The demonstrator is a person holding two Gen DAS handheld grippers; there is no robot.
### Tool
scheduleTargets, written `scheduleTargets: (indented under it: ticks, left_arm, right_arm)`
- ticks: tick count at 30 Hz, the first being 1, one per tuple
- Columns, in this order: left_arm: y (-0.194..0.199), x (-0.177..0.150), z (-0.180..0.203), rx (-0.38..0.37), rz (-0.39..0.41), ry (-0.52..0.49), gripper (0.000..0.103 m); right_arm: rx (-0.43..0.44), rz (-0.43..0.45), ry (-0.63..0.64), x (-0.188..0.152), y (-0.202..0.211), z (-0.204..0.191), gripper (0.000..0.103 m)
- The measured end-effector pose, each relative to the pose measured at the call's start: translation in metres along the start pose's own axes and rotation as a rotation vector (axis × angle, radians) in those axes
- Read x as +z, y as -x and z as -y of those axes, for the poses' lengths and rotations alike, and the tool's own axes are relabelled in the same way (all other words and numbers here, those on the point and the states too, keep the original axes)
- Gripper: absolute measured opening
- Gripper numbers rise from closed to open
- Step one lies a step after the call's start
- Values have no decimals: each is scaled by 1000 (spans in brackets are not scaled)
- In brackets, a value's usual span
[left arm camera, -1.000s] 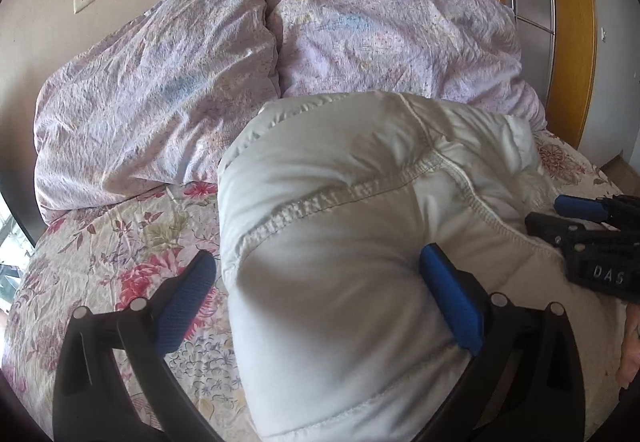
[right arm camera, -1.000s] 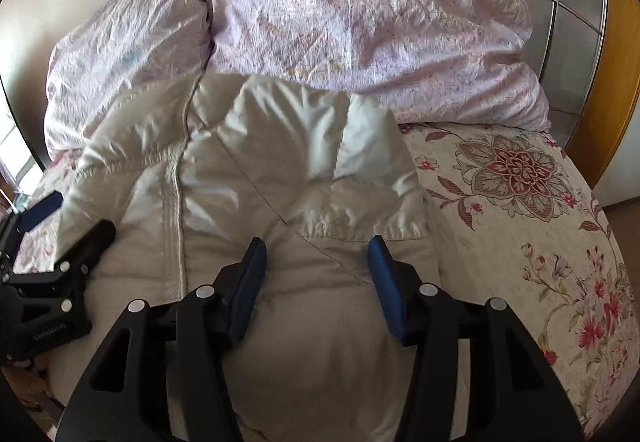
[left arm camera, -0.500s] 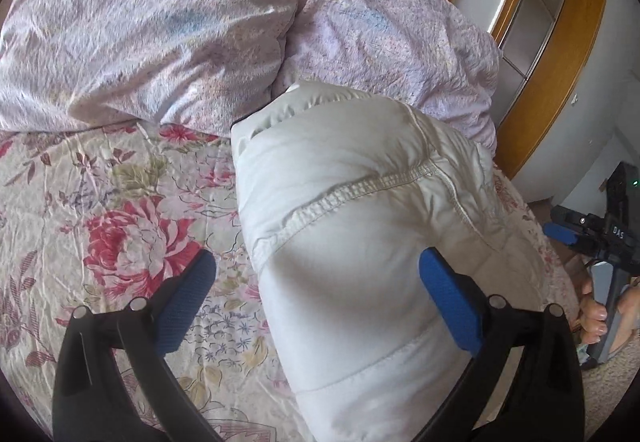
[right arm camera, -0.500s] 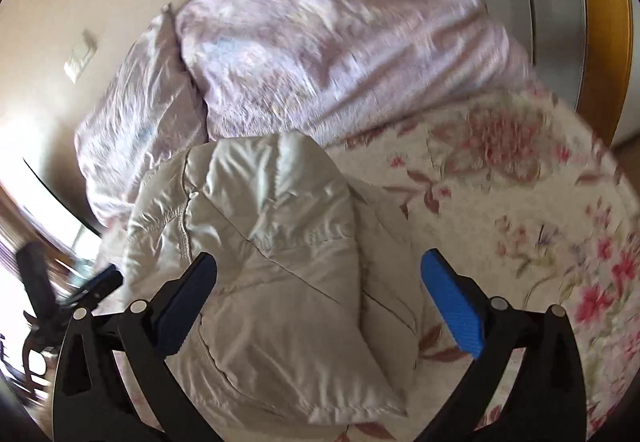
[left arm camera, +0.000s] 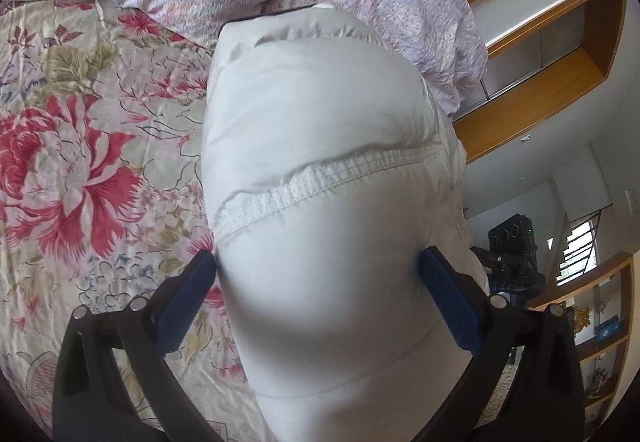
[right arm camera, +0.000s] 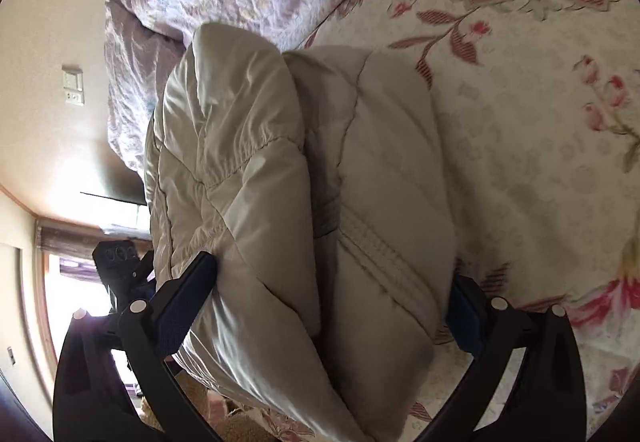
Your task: Fold large clothes
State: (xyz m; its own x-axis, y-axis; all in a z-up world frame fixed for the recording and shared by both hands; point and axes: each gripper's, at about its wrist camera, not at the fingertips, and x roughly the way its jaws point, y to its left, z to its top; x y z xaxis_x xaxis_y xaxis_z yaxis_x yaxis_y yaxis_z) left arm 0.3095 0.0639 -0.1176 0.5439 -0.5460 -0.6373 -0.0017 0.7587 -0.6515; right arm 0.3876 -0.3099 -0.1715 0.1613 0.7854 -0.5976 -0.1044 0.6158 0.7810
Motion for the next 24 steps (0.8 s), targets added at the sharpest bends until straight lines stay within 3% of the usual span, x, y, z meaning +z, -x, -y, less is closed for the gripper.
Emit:
scheduleTargets:
  ticks: [10,14,17,24]
  left_arm:
    - [-13,8,-5,-58,-34,36,101]
    - [-11,4,-21,-116,-60,67,101]
    - [-14,3,-25,-145,-59,82,101]
    - [-12,0,-9,-108,-6,44,99]
  right_arm:
    - [29,-97,76,3,-33,-27,102]
    - [70,-128,103,-2,-40,-32,102]
    - [98,-128,97,1,-41,-29,102]
    - [142,-61,134,-9,-39,-31,102]
